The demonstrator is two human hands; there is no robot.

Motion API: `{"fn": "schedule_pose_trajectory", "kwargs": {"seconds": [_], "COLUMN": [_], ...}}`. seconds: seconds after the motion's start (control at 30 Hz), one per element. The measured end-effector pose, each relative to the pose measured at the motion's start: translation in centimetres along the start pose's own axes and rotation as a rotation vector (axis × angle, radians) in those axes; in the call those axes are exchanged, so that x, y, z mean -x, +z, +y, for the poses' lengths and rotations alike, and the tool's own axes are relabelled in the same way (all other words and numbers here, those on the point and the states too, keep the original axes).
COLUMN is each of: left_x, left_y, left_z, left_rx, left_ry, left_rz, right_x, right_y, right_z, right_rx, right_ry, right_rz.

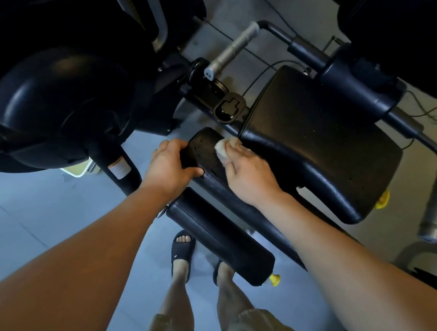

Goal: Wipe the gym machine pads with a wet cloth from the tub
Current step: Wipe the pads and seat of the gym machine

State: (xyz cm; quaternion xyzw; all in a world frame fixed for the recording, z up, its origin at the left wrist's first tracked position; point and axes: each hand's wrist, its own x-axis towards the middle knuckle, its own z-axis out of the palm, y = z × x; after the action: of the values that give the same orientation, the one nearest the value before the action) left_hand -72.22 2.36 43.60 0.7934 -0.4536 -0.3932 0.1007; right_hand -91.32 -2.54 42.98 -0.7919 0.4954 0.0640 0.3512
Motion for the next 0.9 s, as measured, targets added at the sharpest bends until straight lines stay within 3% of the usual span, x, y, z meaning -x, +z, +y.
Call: {"fn": "schedule_pose_trajectory", "kwargs": {"seconds": [0.17, 0.3, 0.43, 0.6, 0.8, 0.9], "left_x": [-0.4, -0.9, -0.7, -0.7, 0.0, 0.4], "left_y": [-0.3, -1.7, -3.3, -3.4, -2.8, -2.3], "left_z": [-0.3, -1.6, -2.4, -2.0, -1.9, -2.0], "left_rx": [0.02, 0.334, 0.378, 0.291, 0.272, 0.112], "left_ry": [0.0, -0.143, -0.285, -0.223, -0.033, 0.114], "left_rz": [0.005, -0.055, 0.044, 0.131, 0.187, 0.178], "right_x": [-4.5, -7.0, -3.9, -0.1, -1.3, -1.3], "right_y": [0.9, 1.0, 2.1, 4.6, 3.9, 2.7], "right_z": [-1.9, -2.1, -3.1, -2.8, -2.8, -1.8], "right_rx": [-0.085, -0.063, 0.076, 0.084, 0.091, 0.032], "right_ry": [-0.039, -0.022, -0.263, -0.542, -0.392, -0.159], "right_rz": [-0.076, -0.142, -0.053, -0.031, 0.149, 0.165]}}
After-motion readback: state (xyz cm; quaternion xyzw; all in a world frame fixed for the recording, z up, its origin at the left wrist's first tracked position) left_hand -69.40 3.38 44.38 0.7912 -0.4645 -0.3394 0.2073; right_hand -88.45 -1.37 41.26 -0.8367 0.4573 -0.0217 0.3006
